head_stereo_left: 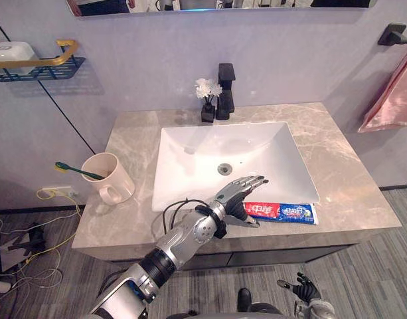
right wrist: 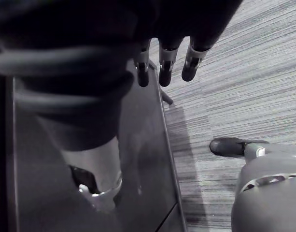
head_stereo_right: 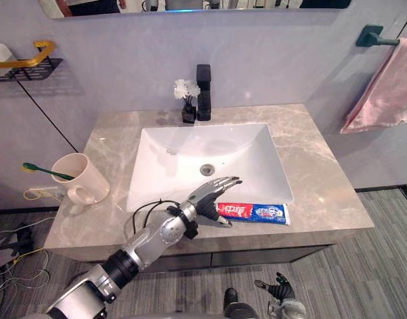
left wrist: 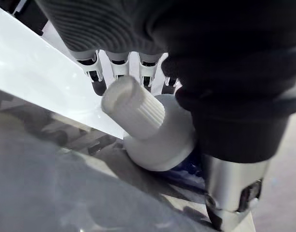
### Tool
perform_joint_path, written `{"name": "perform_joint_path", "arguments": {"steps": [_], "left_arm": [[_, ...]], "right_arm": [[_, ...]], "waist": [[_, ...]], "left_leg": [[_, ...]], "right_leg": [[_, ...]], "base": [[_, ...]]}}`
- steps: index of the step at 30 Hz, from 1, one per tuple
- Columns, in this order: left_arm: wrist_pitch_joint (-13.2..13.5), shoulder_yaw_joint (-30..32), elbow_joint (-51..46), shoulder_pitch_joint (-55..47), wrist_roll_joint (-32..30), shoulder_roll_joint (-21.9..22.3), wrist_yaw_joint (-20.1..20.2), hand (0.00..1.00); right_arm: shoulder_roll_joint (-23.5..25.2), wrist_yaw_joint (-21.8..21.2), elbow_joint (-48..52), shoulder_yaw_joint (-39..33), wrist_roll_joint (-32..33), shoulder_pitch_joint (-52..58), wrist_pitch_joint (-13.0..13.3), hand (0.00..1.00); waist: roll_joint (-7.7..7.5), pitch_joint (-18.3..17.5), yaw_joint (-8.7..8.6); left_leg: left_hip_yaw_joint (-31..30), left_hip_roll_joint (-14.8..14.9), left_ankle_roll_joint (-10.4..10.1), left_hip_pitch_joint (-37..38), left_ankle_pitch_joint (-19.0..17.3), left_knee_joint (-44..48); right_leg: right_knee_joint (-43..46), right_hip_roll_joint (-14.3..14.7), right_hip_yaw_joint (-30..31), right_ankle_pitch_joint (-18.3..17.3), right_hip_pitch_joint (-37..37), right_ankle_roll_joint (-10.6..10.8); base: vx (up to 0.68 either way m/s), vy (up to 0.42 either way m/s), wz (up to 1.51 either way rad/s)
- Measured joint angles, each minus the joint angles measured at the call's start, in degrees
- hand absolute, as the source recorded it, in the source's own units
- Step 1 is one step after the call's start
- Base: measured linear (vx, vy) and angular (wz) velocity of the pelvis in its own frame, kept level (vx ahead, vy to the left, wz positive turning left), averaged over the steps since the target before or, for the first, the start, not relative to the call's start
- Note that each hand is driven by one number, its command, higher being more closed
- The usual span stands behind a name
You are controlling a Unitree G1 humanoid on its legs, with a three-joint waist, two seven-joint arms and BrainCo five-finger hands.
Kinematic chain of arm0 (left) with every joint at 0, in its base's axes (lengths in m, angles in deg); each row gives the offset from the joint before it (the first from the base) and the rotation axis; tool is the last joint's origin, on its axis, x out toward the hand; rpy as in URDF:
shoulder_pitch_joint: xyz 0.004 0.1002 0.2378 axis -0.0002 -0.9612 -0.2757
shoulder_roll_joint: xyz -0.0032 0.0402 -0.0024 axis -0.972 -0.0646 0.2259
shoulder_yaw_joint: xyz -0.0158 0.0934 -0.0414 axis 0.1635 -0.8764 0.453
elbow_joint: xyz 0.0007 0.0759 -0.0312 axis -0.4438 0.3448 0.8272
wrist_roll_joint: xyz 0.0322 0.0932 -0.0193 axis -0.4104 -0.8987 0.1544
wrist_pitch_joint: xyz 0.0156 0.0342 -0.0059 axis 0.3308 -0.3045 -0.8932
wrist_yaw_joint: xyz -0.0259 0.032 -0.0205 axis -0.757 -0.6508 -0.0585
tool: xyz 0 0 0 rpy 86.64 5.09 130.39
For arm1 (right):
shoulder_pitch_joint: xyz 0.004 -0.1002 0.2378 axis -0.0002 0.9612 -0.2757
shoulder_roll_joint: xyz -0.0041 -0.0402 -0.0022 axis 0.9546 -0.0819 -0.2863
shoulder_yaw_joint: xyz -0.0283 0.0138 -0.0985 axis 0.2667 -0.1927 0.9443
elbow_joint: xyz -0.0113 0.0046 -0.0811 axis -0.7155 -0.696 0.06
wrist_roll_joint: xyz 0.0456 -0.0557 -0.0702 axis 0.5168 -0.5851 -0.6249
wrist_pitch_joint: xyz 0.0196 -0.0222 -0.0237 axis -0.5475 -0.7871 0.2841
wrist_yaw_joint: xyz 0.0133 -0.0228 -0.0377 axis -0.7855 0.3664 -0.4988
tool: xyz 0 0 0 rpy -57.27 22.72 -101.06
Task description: Organize washtable
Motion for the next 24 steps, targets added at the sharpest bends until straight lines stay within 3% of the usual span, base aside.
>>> {"name": "perform_joint_path", "arguments": {"steps": [11, 12, 24], "left_arm": [[-0.2, 0.0, -0.8, 0.0, -1.3, 0.1, -0.8, 0.00], [-0.2, 0.0, -0.8, 0.0, -1.5, 0.1, -0.8, 1.00], [-0.1, -1.6, -0.6, 0.6, -1.5, 0.6, 1.6, 1.00]], "right_arm": [[0.1, 0.0, -0.3, 0.0, 1.0, -0.2, 0.0, 0.00], [0.1, 0.0, -0.3, 0.0, 1.0, -0.2, -0.1, 0.00], [0.0, -0.2, -0.5, 0.0, 1.0, -1.4, -1.2, 0.00]], "waist": [[0.12, 0.3, -0.01], [0.11, 0.3, -0.01], [0.17, 0.5, -0.13]], "left_leg": [[0.0, 0.2, -0.1, 0.0, 0.1, -0.3], [0.0, 0.2, -0.1, 0.0, 0.1, -0.3], [0.5, 0.2, -0.1, 0.3, 0.1, -0.5]], "right_leg": [[0.0, 0.1, -0.2, -0.1, -0.1, 0.1], [0.0, 0.1, -0.2, -0.1, -0.1, 0.1], [0.0, 0.1, 0.1, -0.2, -0.1, 0.3]], "base": [[0.00, 0.000, 0.00], [0.00, 0.000, 0.00], [0.00, 0.005, -0.01]]}}
